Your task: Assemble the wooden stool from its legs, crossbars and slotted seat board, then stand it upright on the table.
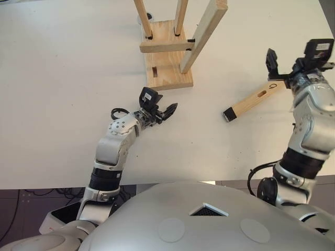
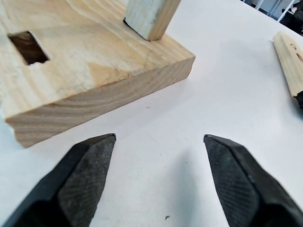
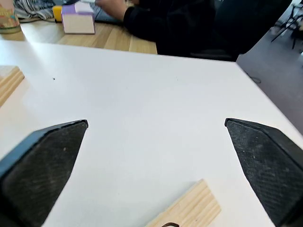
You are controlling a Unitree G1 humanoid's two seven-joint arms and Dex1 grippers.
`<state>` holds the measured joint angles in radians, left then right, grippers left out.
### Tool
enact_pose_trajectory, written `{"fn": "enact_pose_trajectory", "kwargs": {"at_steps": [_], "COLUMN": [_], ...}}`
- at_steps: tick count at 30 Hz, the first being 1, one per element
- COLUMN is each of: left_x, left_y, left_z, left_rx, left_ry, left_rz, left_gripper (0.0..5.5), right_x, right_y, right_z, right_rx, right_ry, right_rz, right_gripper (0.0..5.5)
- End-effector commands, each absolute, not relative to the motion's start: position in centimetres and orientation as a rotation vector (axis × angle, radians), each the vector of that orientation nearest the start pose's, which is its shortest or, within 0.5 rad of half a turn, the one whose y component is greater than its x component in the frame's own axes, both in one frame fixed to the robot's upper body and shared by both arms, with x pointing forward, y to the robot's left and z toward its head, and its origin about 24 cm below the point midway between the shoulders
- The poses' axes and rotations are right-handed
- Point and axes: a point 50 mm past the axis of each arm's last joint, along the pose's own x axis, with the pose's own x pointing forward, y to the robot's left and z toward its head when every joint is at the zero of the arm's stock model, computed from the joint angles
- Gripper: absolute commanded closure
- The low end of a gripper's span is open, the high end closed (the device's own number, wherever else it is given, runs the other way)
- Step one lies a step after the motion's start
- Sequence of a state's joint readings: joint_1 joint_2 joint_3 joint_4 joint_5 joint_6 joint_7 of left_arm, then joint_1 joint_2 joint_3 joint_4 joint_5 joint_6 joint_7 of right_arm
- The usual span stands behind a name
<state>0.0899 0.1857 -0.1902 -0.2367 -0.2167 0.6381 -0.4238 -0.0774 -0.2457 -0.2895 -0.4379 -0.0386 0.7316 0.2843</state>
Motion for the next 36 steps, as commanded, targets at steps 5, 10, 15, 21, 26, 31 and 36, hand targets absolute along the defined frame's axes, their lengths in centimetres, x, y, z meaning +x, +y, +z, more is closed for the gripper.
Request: {"fn": "enact_pose_trajectory", "kwargs": {"at_steps": [5, 10, 15, 21, 26, 31, 36], "left_x": [20.8, 20.9, 21.6, 22.7, 23.1, 23.5, 24.3], "left_y": [11.3, 11.2, 11.3, 11.3, 11.4, 11.1, 10.7], "left_z": [0.4, 0.3, 0.4, 0.5, 0.6, 0.5, 0.5], "left_rx": [-0.096, -0.09, -0.071, -0.042, -0.046, -0.051, -0.042], "left_ry": [0.59, 0.593, 0.585, 0.576, 0.57, 0.564, 0.552], "left_rz": [-0.624, -0.629, -0.627, -0.641, -0.64, -0.64, -0.642], "left_gripper": [2.08, 2.08, 2.08, 2.08, 2.08, 2.08, 2.08], "right_x": [20.1, 20.1, 26.3, 32.7, 34.4, 36.8, 38.2], "right_y": [-26.3, -25.6, -24.8, -25.5, -24.6, -22.4, -19.4], "right_z": [4.6, 2.9, 4.1, 4.8, 4.2, 5.9, 6.7], "right_rx": [-0.16, -0.087, 0.039, -0.006, -0.008, 0.026, -0.05], "right_ry": [0.587, 0.704, 0.63, 0.568, 0.589, 0.514, 0.495], "right_rz": [-0.199, -0.127, -0.007, 0.103, 0.229, 0.269, 0.333], "right_gripper": [0.14, 0.14, 0.14, 0.14, 0.14, 0.14, 0.14]}}
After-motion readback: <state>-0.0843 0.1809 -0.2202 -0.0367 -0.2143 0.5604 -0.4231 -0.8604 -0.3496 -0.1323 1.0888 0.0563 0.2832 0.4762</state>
